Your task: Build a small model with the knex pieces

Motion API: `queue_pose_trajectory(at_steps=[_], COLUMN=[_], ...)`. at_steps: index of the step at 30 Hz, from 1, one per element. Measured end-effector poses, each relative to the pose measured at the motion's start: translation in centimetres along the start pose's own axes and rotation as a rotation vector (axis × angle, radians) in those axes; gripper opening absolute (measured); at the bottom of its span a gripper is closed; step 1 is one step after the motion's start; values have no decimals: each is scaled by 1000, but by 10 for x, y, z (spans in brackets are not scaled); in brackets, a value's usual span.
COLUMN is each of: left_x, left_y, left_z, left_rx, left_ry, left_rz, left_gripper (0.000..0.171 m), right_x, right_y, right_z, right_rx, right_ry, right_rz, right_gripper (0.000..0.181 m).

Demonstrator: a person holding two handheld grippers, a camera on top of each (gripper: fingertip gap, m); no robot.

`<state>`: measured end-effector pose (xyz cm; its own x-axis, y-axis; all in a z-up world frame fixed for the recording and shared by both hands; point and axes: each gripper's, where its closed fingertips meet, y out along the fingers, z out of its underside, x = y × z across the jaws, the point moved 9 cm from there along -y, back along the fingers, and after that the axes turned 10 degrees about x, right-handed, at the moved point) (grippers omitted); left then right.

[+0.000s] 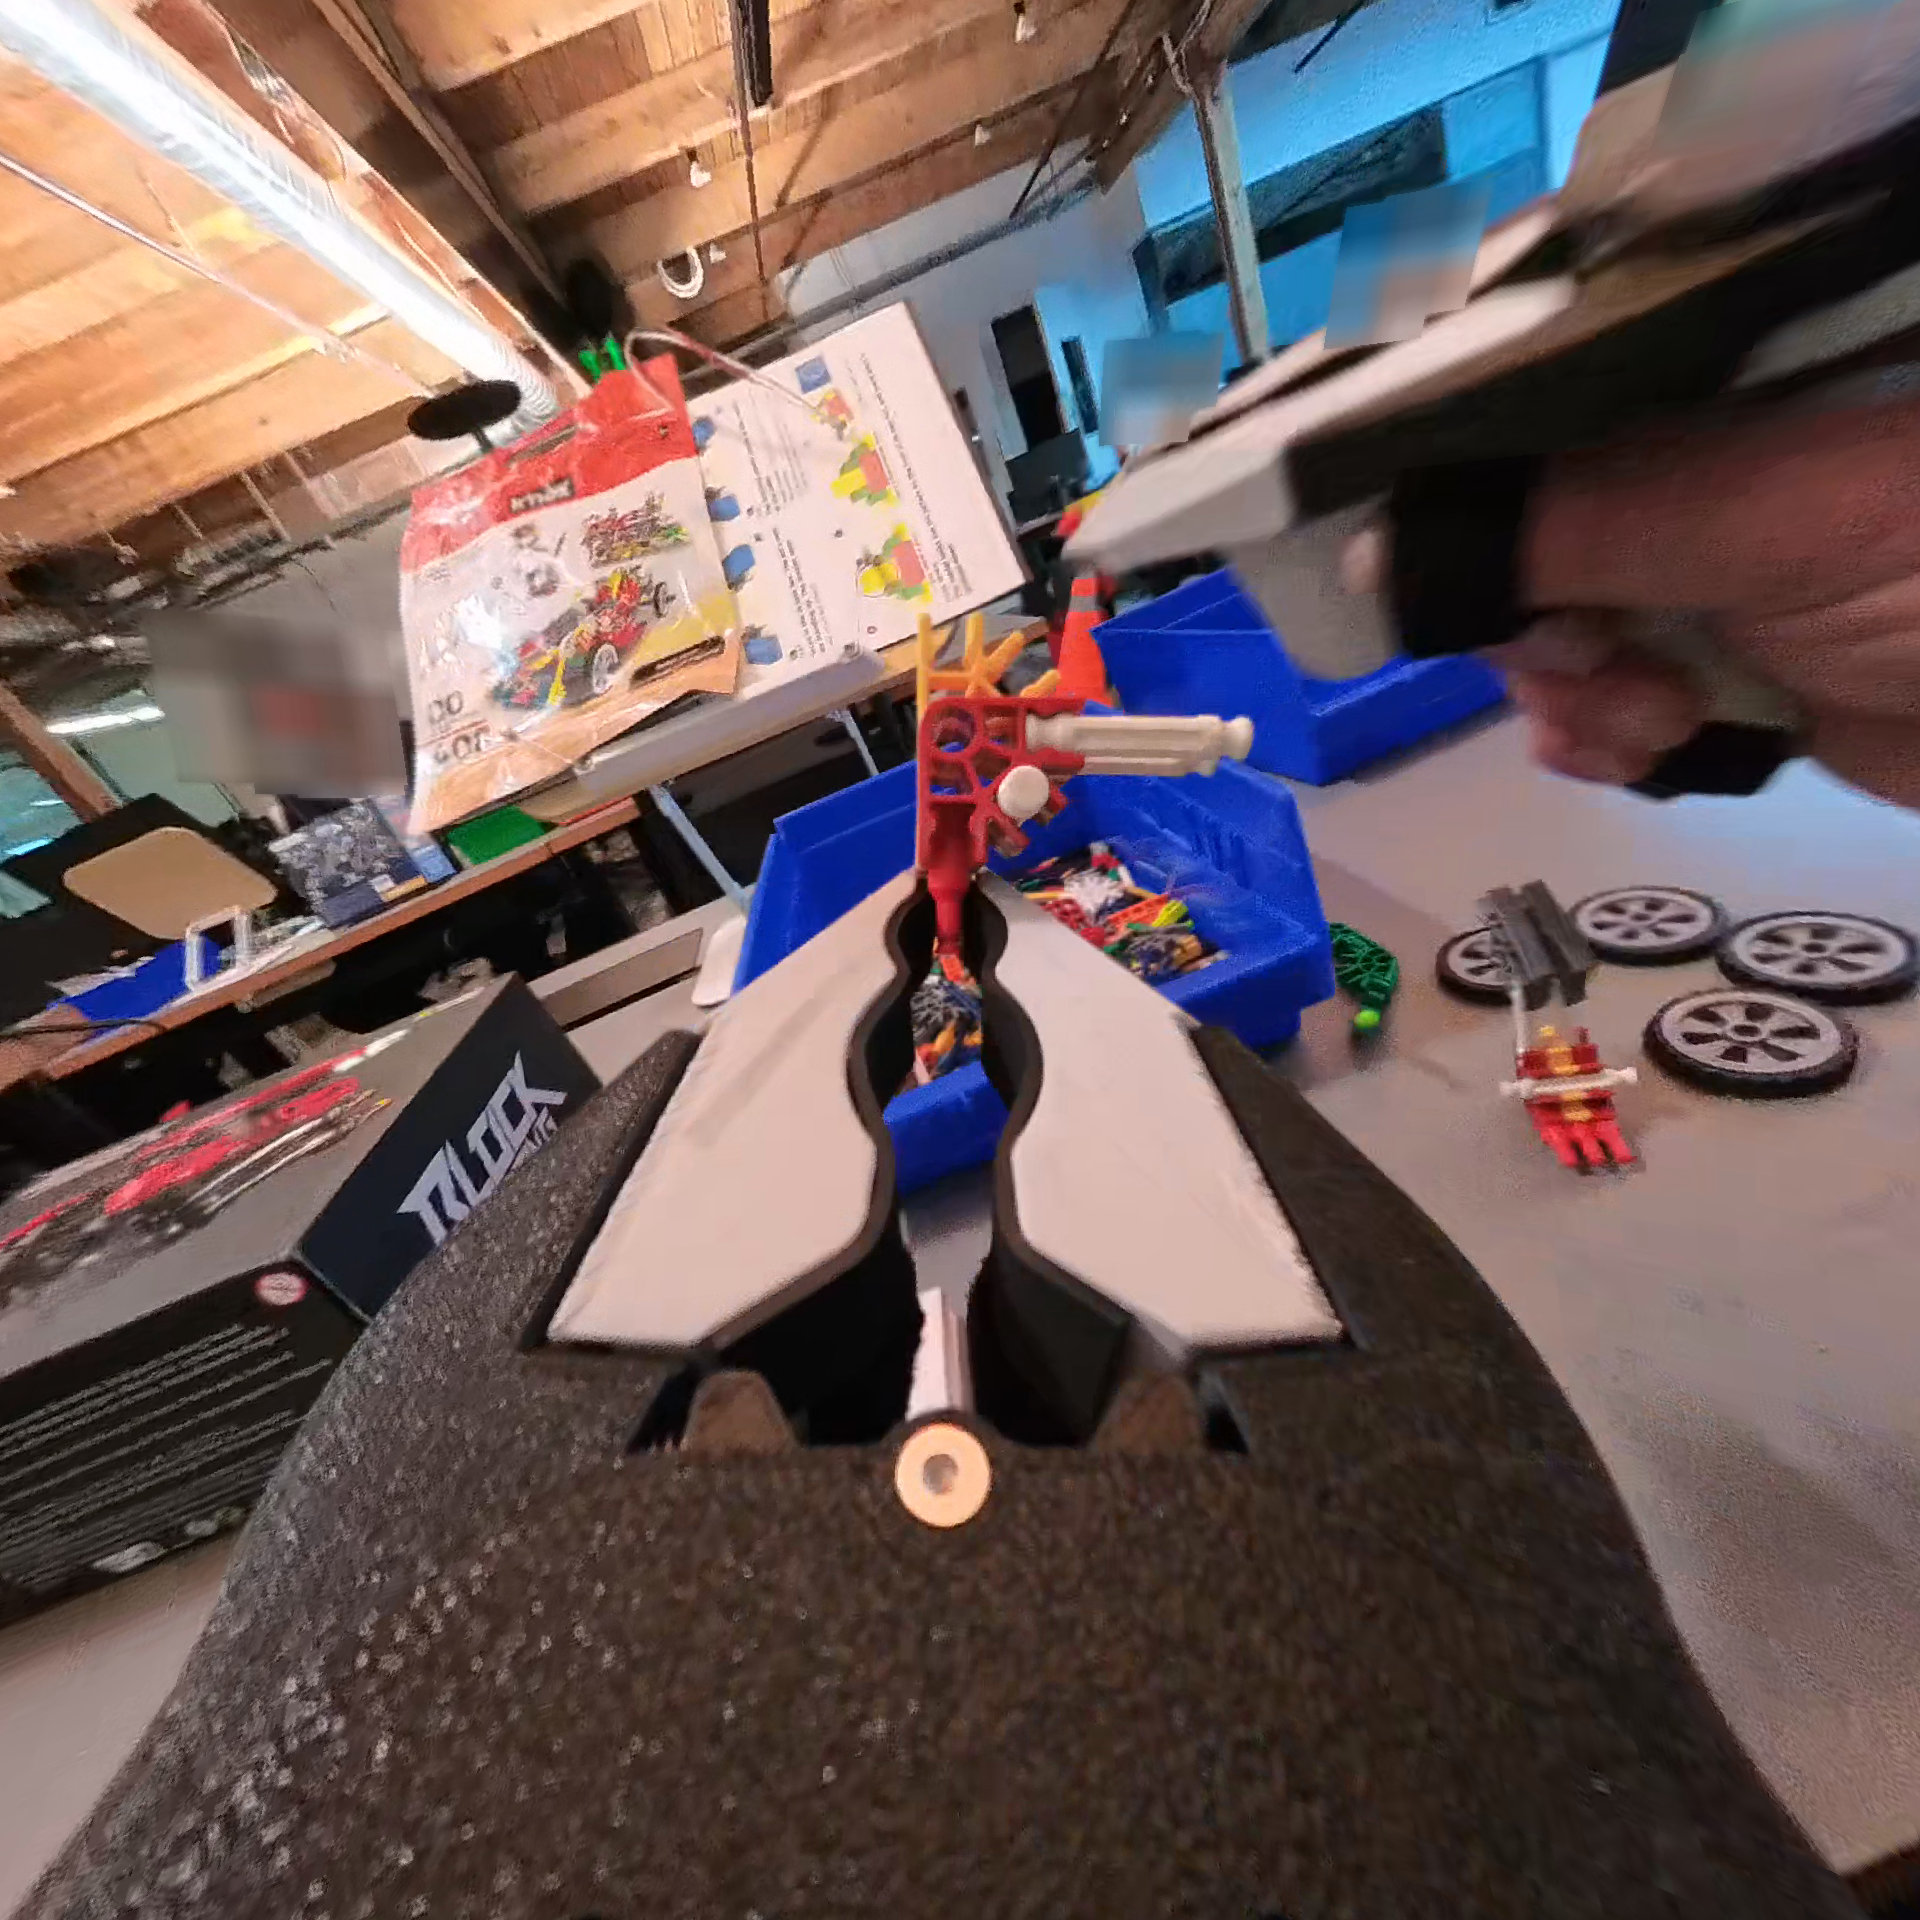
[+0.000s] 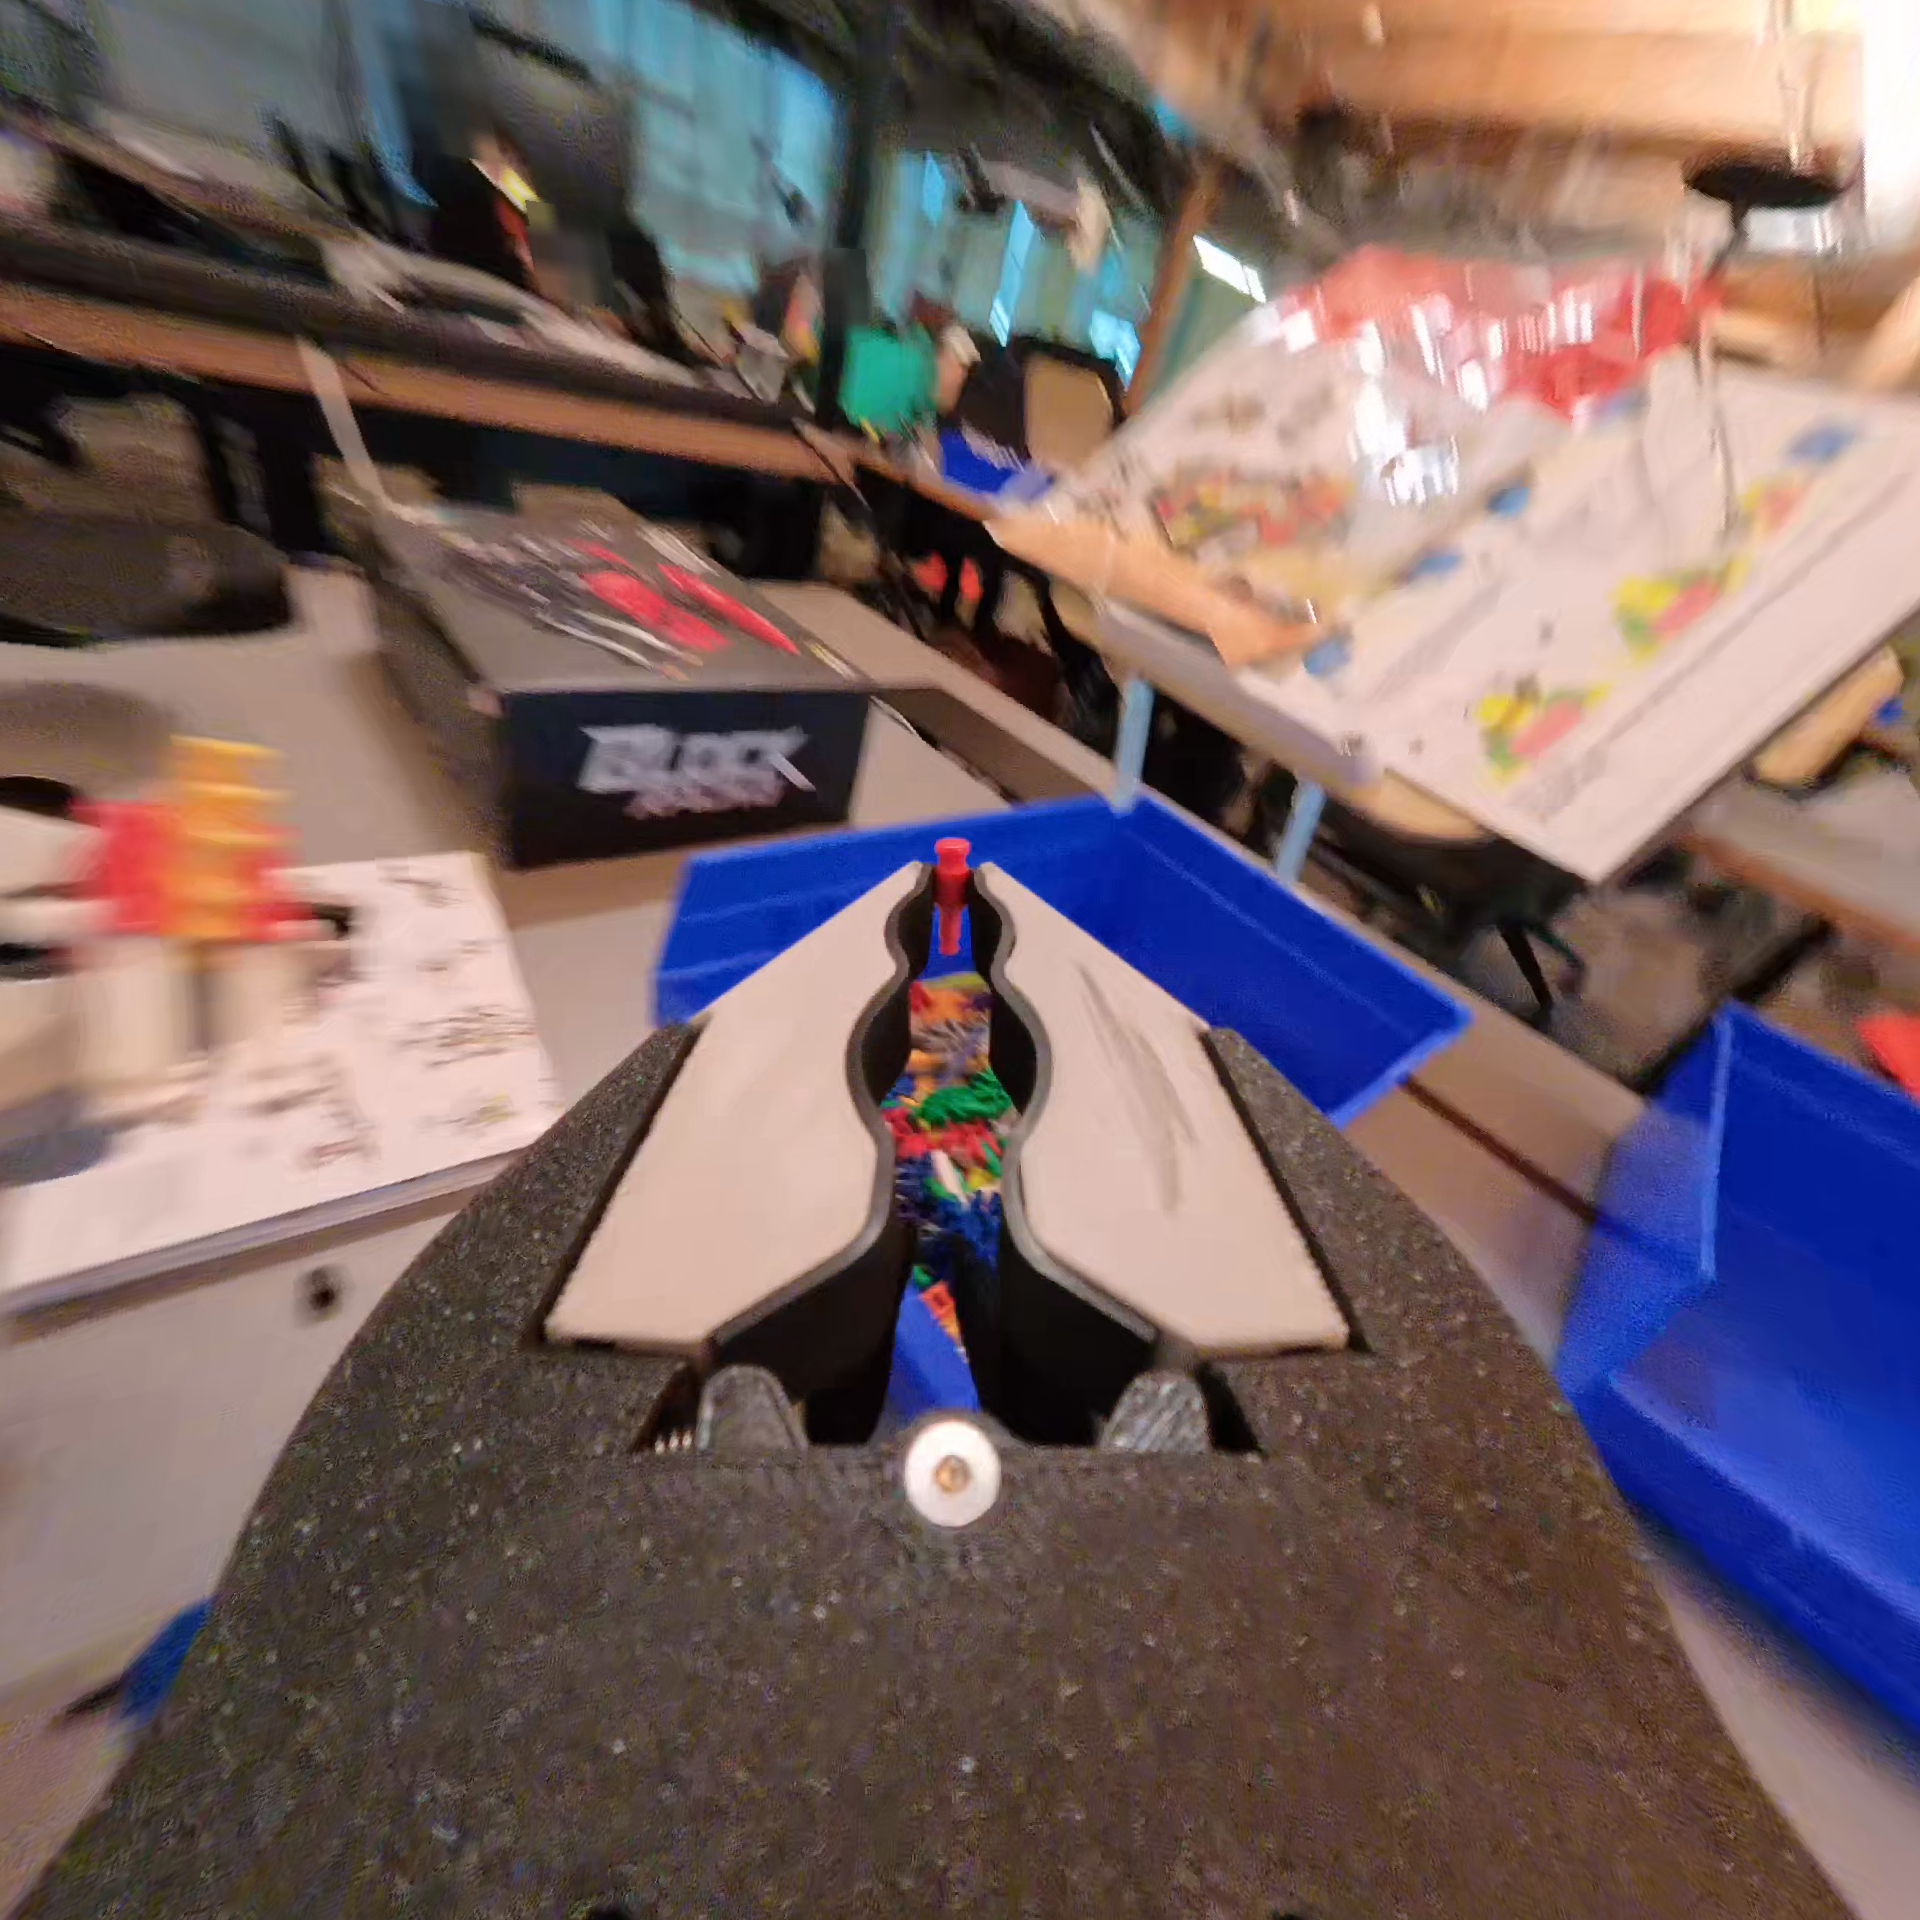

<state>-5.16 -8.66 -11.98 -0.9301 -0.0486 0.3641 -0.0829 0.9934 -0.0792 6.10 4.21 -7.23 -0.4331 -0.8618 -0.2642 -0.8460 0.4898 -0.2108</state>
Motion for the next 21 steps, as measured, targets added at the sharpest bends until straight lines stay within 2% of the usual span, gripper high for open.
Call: queue_pose_trajectory(at_steps=[3, 5, 8, 11, 12, 13, 15, 16, 17, 18, 19, 20, 21], left_x=[23, 34, 45, 54, 56, 57, 58, 59, 60, 60, 60, 61, 62], left_y=[10, 18, 32, 49, 57, 63, 74, 80, 85, 89, 94, 102, 108], left_z=[8, 10, 11, 11, 11, 12, 11, 12, 11, 10, 10, 11, 12], left_rx=[8, 24, 48, 67, 91, 106, 117, 130, 134, 138, 150, 172, 188], left_ry=[-1, 29, 76, 103, 111, 120, 134, 141, 143, 138, 132, 132, 140], left_rz=[31, 52, 73, 102, 112, 128, 160, 165, 171, 185, 203, 215, 227], left_gripper=[2, 2, 2, 1, 2, 2, 1, 2, 2, 2, 2, 2, 2], right_x=[-19, -30, -39, -42, -43, -45, -52, -55, -57, -58, -59, -61, -63], right_y=[56, 78, 88, 88, 86, 83, 81, 84, 88, 93, 96, 98, 100], right_z=[12, 26, 33, 30, 28, 25, 20, 19, 20, 21, 22, 25, 28], right_rx=[141, 227, 262, 223, 234, 245, 273, 284, 295, 314, 330, 364, 402], right_ry=[35, 88, 154, 180, 178, 154, 82, 81, 116, 156, 174, 166, 143], right_rz=[70, 68, 58, 5, -20, -22, 15, 1, -43, -105, -152, -160, -147], right_gripper=[17, 29, 41, 41, 16, 4, 4, 6, 21, 27, 24, 26, 37])
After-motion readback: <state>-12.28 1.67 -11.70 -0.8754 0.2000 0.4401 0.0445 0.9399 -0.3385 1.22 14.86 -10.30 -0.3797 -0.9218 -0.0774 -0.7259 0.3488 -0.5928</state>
